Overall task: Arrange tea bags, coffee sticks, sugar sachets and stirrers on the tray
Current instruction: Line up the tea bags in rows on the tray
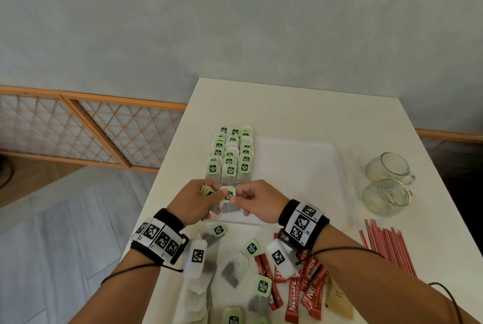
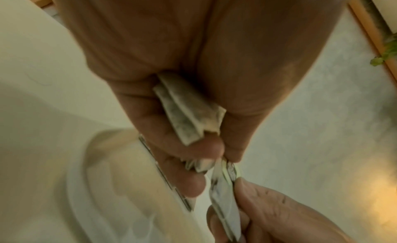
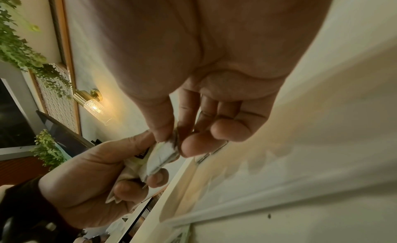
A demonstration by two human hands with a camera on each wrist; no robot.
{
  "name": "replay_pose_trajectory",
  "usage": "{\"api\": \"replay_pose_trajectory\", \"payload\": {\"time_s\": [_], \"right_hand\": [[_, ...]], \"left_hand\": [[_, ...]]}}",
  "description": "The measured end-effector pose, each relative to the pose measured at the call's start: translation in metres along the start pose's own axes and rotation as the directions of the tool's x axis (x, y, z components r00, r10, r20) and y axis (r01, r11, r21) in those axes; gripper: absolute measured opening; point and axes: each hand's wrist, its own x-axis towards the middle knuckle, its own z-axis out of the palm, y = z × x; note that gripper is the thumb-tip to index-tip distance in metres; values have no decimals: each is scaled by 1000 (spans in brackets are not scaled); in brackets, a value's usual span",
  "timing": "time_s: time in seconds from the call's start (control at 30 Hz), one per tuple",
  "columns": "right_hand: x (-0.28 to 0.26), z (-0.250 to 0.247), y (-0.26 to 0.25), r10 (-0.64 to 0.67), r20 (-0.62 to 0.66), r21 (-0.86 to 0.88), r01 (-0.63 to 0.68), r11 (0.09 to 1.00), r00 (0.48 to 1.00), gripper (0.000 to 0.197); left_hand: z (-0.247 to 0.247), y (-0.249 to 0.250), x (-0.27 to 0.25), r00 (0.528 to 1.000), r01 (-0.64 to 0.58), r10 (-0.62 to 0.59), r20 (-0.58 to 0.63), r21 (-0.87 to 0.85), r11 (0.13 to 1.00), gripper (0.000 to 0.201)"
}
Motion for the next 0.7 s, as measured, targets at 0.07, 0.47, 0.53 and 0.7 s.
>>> {"api": "replay_pose_trajectory", "payload": {"time_s": [0.07,0.47,0.53,0.7], "right_hand": [[0,0,-2,20,28,-38,-19,999,999,28],[36,5,-13,73,-116,-164,-92,982,991,35],[43,8,-22,88,-109,-186,-107,977,990,36],[60,21,-31,171,-113,-205,-191,960,979,36]], "left_hand": [[-2,-3,0,1000,6,-6,-12,0,1000,24],[-25,-13,-2,989,110,-113,-97,-37,993,17],[-31,-13,-3,987,135,-139,-85,-58,989,23],[-44,-13,-5,979,200,-202,-13,-88,976,34]]}}
